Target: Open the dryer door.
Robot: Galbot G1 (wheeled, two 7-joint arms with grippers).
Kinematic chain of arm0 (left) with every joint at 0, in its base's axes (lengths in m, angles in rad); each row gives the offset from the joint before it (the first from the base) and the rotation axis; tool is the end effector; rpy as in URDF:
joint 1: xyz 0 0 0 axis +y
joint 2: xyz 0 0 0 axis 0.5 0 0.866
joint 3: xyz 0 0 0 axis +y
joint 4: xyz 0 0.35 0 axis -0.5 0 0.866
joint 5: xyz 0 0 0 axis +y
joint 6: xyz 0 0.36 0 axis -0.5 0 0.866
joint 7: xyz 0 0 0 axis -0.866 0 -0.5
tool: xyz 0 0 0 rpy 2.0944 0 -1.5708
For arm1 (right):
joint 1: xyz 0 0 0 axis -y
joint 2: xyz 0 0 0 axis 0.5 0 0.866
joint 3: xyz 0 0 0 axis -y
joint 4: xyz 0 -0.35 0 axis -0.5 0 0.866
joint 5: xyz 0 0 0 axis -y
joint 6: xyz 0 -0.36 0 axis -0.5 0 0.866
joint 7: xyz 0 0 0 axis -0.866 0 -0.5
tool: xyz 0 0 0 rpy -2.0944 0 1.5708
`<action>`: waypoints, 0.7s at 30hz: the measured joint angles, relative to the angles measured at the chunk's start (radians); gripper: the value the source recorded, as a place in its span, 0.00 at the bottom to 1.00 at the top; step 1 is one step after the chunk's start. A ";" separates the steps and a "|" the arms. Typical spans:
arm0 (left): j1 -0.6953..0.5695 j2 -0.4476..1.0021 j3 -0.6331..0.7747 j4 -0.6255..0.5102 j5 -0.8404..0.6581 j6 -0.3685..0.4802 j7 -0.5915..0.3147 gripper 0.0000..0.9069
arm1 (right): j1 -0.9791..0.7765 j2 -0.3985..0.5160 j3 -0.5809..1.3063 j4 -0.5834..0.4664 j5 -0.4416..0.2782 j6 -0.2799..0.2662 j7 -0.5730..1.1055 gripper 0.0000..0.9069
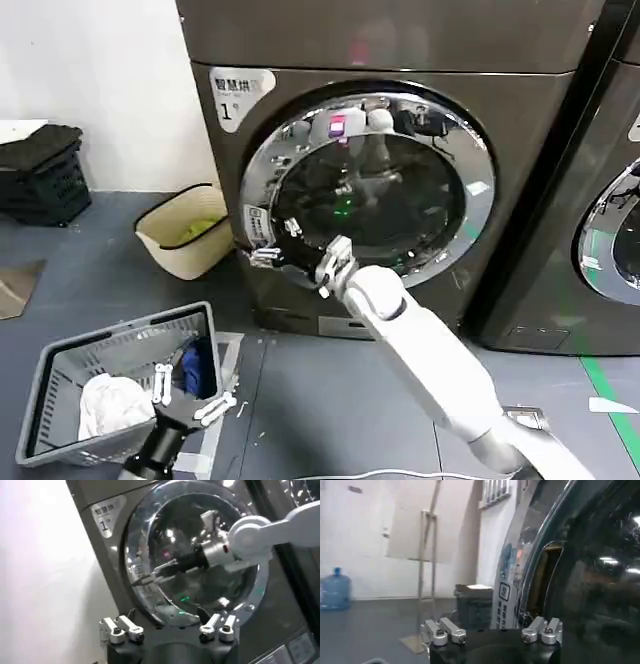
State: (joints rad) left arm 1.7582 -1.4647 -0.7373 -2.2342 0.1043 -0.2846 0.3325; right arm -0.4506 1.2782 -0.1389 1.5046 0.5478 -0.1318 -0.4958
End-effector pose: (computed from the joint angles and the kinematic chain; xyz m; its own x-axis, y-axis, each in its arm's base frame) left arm 0.1309 0.0734 -0.2727 -0.9457 0.2998 -0.1253 0.2336 0.8955 0.3789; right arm 0.4712 0.1037 -0.1897 -0.4350 -0.8965 -0.0839 -0.8934 0.4413 -0.0838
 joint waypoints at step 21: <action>-0.076 0.095 -0.188 0.002 -0.240 0.130 0.023 1.00 | -0.038 -0.129 0.028 0.074 0.114 0.043 -0.253 1.00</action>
State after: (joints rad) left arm 1.6826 -1.3699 -0.9250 -2.2319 -0.1354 -0.1547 0.3560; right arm -0.4883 1.1493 -0.1108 1.5786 0.6614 -0.0886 -0.7492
